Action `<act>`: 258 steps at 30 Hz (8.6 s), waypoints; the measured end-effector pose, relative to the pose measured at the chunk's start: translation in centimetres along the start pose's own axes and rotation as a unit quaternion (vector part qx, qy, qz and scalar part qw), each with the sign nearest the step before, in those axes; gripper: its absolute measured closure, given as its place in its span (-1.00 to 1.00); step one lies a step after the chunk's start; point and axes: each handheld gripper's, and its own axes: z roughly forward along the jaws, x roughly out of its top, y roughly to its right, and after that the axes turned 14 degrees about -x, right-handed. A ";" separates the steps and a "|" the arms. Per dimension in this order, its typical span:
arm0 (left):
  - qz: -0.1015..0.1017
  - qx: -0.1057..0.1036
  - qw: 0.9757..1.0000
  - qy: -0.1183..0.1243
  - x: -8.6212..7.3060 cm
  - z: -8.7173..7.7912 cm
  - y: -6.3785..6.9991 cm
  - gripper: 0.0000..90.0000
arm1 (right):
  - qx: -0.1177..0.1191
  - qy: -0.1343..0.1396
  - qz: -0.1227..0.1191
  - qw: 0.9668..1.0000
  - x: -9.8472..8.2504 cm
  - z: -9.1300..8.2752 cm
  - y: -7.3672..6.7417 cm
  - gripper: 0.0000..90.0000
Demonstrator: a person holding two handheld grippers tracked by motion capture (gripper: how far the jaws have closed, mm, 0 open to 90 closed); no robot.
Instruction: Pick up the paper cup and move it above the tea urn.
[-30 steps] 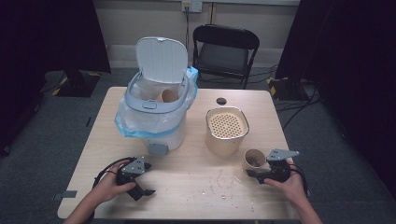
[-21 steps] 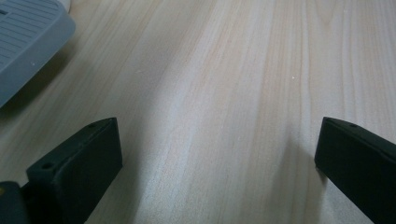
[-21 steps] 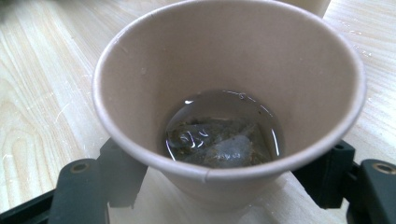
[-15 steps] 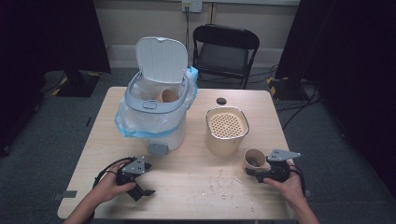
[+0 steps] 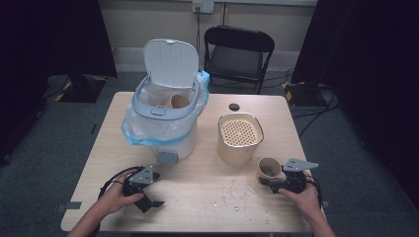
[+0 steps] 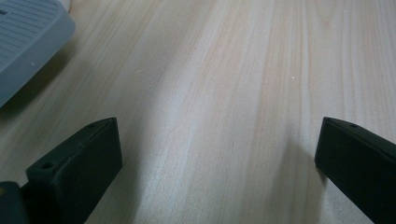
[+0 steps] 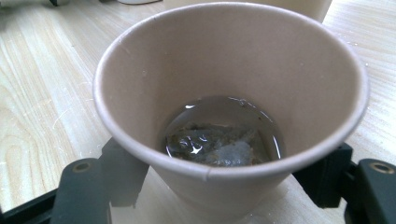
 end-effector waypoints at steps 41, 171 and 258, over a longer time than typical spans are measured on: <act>0.001 0.000 1.000 -0.001 0.0 0.0 0.0 -1.00 | -0.066 -0.014 -0.005 0.998 5.4 0.5 5.0 -0.32; 0.007 0.005 1.000 -0.003 0.0 -0.1 0.0 -1.00 | -0.242 0.034 -0.435 0.867 20.2 5.1 6.6 -0.26; 0.007 0.004 1.000 -0.005 0.1 -0.1 -0.1 -1.00 | -0.380 0.058 -0.857 0.343 18.5 5.4 -1.6 -0.27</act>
